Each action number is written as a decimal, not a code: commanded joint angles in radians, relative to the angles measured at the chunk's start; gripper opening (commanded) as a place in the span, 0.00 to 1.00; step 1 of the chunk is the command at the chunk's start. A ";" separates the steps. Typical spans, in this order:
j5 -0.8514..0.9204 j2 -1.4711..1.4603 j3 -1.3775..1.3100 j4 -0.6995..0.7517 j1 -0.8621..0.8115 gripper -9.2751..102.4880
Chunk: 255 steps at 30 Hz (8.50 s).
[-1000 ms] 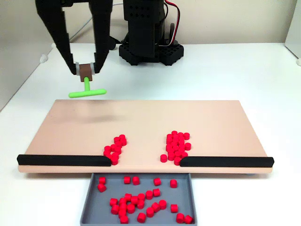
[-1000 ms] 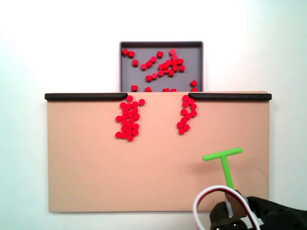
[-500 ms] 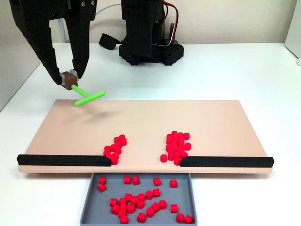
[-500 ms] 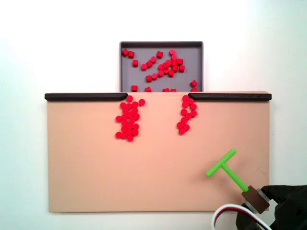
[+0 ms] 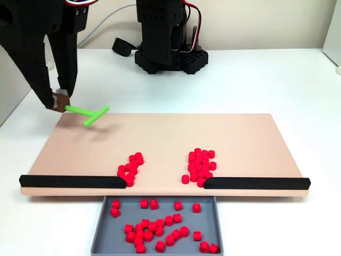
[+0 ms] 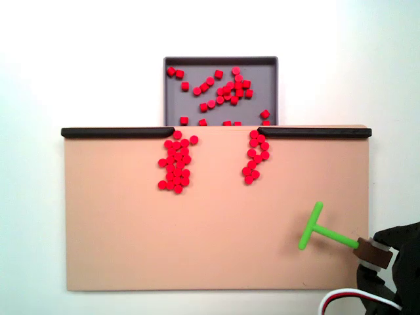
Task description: Gather the right side granules
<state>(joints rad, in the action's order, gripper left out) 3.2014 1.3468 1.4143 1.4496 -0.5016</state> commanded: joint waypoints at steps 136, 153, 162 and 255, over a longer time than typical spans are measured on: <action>-0.161 -0.296 -0.304 0.014 0.213 0.08; -0.192 -0.275 -0.279 0.014 0.241 0.08; -0.204 -0.275 -0.279 0.014 0.252 0.08; -1.720 0.540 0.387 0.049 0.488 0.08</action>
<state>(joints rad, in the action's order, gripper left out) 1.4895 1.8699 1.8086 1.5048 -0.0153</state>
